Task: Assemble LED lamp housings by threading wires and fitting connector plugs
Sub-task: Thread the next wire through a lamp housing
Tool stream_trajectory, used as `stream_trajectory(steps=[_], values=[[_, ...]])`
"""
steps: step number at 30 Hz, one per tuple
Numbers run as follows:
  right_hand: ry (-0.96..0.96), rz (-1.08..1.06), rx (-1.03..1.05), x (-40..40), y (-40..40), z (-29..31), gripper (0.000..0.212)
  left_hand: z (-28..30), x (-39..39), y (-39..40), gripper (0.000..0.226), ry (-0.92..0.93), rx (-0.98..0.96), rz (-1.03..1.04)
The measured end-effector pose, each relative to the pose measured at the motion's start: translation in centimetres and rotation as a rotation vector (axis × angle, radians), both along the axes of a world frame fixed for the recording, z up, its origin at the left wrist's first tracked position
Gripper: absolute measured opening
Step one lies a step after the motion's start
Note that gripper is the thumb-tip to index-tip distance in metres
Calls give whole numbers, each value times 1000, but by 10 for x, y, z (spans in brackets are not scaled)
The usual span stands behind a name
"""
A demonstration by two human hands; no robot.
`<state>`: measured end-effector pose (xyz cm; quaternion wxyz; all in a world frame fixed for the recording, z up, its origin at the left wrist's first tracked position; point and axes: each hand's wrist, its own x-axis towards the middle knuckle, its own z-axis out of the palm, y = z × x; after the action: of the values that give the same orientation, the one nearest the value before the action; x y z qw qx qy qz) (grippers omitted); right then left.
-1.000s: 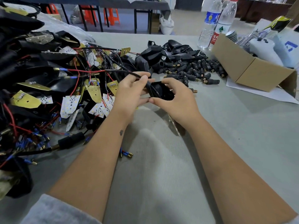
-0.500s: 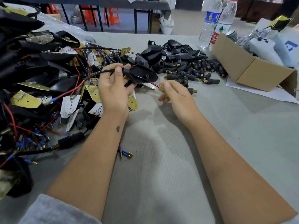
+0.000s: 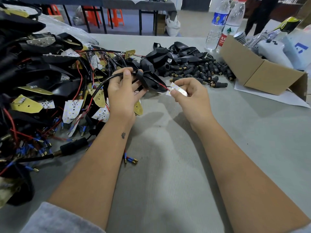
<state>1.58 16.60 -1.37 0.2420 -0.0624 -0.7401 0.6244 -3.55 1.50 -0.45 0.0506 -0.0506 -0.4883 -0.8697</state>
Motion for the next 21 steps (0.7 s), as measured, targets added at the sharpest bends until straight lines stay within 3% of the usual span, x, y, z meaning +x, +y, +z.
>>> stream_trajectory(steps=[6,12,21], values=[[-6,34,19,0,-3,-1,20,-1,1,6,20,-15,-28,-104],[-23,27,65,1,-11,0,24,-10,4,15,19,18,-257,-192],[-30,-117,200,-1,-15,-2,23,-9,6,14,19,51,-274,-166]])
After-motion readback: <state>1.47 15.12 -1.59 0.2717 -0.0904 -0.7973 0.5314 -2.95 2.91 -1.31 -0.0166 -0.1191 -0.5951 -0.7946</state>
